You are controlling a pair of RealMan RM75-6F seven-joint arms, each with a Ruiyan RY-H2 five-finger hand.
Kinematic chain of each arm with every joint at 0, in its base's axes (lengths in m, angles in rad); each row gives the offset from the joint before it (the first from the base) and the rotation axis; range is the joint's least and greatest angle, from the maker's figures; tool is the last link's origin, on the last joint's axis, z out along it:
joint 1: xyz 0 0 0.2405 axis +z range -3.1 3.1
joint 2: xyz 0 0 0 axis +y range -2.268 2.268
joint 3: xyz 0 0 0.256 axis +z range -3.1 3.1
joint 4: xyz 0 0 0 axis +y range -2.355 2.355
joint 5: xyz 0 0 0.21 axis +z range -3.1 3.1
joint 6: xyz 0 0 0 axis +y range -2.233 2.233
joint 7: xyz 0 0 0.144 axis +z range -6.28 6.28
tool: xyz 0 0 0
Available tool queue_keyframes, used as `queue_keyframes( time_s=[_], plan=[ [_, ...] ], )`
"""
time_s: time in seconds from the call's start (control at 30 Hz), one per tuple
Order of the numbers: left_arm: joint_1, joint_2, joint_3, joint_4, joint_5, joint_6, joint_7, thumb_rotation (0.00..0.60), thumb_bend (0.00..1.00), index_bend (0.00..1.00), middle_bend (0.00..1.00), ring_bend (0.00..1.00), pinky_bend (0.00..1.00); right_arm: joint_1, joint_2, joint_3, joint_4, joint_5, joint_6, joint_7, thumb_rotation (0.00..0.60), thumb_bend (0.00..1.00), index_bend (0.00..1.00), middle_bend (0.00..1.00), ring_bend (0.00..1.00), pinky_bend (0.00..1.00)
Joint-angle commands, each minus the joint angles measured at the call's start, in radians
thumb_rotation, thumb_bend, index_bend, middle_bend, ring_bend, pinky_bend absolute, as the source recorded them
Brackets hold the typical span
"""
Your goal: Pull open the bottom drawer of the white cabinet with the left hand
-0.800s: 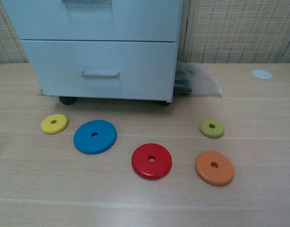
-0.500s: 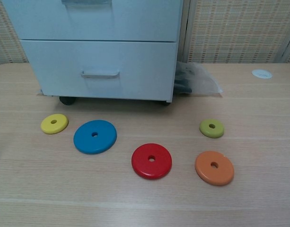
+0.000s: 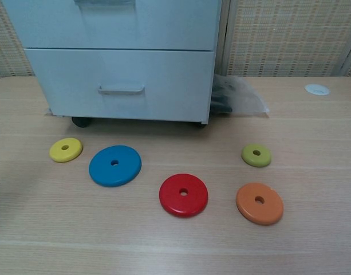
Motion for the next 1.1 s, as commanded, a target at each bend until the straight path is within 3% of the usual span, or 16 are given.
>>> queue_keyframes(
  time_s=[0.03,0.17,0.47,1.1],
  plan=[
    [-0.073,-0.007,-0.023,0.015,0.043,-0.057,-0.065,0.6,0.54,0.26,0.75,0.74,0.86,0.005,0.014,0.007,-0.013,-0.003,0.002,-0.006,0.6,0.24,0.16,0.26,0.18,0.16],
    [-0.162,-0.022,-0.038,0.029,0.062,-0.146,-0.129,0.6,0.54,0.23,0.83,0.85,0.9,0.01,0.026,0.008,-0.026,-0.007,0.0,-0.014,0.6,0.24,0.16,0.26,0.18,0.16],
    [-0.323,-0.084,-0.072,0.085,-0.002,-0.345,-0.156,0.6,0.56,0.14,0.9,0.93,0.99,0.004,0.022,-0.001,-0.025,-0.009,0.004,-0.009,0.6,0.24,0.16,0.26,0.18,0.16],
    [-0.485,-0.204,-0.094,0.223,-0.212,-0.574,-0.117,0.6,0.6,0.13,0.91,0.95,1.0,-0.005,0.007,-0.008,0.0,0.012,-0.003,0.006,0.6,0.24,0.16,0.26,0.18,0.16]
  ],
)
